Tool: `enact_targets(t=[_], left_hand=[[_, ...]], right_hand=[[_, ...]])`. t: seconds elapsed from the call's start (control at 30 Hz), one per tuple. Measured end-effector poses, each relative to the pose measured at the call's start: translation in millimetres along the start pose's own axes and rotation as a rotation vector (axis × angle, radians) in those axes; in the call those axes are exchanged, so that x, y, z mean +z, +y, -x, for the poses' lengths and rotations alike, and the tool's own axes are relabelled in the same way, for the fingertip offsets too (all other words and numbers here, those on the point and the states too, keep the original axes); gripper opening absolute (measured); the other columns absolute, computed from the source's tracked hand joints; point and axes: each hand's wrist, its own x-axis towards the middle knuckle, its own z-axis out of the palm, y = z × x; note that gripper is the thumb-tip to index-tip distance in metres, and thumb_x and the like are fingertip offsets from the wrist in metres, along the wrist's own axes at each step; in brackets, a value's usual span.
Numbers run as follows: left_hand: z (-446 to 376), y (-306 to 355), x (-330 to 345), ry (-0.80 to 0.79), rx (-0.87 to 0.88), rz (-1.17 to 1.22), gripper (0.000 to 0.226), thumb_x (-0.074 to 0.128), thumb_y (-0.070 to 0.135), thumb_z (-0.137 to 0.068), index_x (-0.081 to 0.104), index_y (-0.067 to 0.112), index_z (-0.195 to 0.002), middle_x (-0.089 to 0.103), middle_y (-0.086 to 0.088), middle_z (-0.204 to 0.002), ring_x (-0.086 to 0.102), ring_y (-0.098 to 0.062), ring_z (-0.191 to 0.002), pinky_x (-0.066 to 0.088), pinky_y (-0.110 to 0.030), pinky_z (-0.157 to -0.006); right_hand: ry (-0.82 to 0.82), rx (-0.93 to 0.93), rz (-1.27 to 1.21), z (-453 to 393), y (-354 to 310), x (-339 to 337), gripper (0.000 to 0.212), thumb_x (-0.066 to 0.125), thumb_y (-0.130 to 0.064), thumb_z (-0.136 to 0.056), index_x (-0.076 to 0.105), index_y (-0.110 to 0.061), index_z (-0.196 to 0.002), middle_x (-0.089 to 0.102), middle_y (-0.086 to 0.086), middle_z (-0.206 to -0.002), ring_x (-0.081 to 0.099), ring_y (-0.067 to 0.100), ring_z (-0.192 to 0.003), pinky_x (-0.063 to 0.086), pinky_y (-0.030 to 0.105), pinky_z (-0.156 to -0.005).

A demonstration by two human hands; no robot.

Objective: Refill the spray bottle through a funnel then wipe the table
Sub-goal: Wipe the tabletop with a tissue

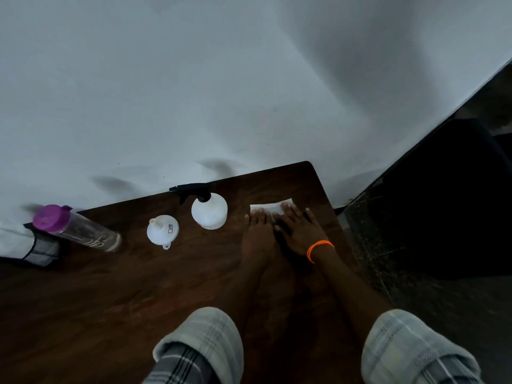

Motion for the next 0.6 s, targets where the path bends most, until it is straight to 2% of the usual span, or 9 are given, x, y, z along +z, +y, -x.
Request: enact_targets(t=[0.3, 0.6], left_hand=[[-1, 38, 10, -0.085, 0.062, -0.087, 0.059, 0.028, 0.027, -0.108, 0.012, 0.006, -0.161, 0.008, -0.02, -0.169, 0.004, -0.034, -0.157, 0.001, -0.05, -0.128], [54, 77, 41, -0.162, 0.119, -0.158, 0.061, 0.025, 0.034, -0.109, 0.008, 0.008, -0.161, 0.004, -0.018, -0.169, -0.001, -0.033, -0.157, -0.002, -0.05, -0.128]], right_hand=[[-0.004, 0.072, -0.021, 34, 32, 3, 0.082, -0.004, -0.066, -0.084, 0.02, -0.04, -0.158, 0.004, -0.003, -0.17, -0.001, 0.014, -0.156, 0.0, 0.046, -0.124], [-0.032, 0.12, -0.032, 116, 46, 30, 0.07, 0.005, -0.063, -0.093, 0.015, -0.042, -0.158, 0.001, -0.001, -0.17, -0.006, 0.016, -0.156, -0.004, 0.045, -0.123]])
